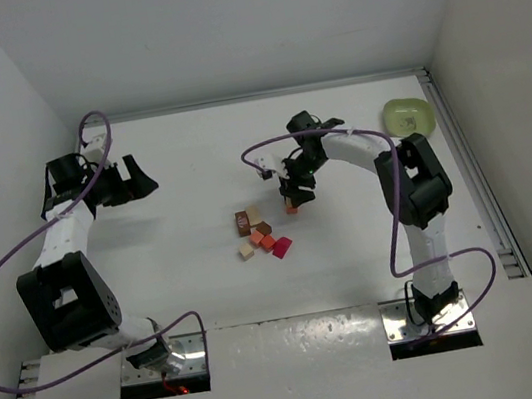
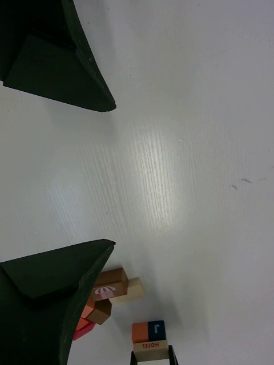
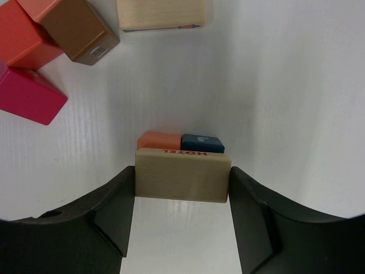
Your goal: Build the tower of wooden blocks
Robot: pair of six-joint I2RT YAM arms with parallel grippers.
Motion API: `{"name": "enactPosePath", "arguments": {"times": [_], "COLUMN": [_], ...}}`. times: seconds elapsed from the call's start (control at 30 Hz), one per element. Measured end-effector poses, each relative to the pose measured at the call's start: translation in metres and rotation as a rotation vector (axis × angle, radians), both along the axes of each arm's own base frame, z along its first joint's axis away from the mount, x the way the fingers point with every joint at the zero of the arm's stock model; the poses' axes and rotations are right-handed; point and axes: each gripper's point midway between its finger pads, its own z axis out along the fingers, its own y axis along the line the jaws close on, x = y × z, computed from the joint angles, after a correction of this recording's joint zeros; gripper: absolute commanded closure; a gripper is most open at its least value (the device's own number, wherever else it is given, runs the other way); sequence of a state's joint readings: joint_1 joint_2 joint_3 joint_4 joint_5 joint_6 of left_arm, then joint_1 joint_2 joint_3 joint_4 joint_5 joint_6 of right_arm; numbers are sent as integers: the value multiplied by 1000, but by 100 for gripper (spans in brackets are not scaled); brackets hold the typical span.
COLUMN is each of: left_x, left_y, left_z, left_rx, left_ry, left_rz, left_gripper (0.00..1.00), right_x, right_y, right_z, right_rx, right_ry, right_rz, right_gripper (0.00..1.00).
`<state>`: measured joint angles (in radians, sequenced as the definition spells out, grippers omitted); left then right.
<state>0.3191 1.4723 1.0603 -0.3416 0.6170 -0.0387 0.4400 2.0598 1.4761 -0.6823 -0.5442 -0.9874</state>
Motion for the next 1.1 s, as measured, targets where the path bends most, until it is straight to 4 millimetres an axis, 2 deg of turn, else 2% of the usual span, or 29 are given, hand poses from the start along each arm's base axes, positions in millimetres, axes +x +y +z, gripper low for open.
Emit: {"name": "enactPosePath", "arguments": {"times": [1.1], "left_x": [0], "left_y": [0], "left_z": [-1], "left_rx": [-1], "left_ry": [4], "left_rz": [1], "left_gripper": [0], "right_x": [-3], "right_y": [2], "right_z": [-2], "right_rx": [-3], "right_ry": [17], "right_rz": [-14], "right_gripper": [32]}}
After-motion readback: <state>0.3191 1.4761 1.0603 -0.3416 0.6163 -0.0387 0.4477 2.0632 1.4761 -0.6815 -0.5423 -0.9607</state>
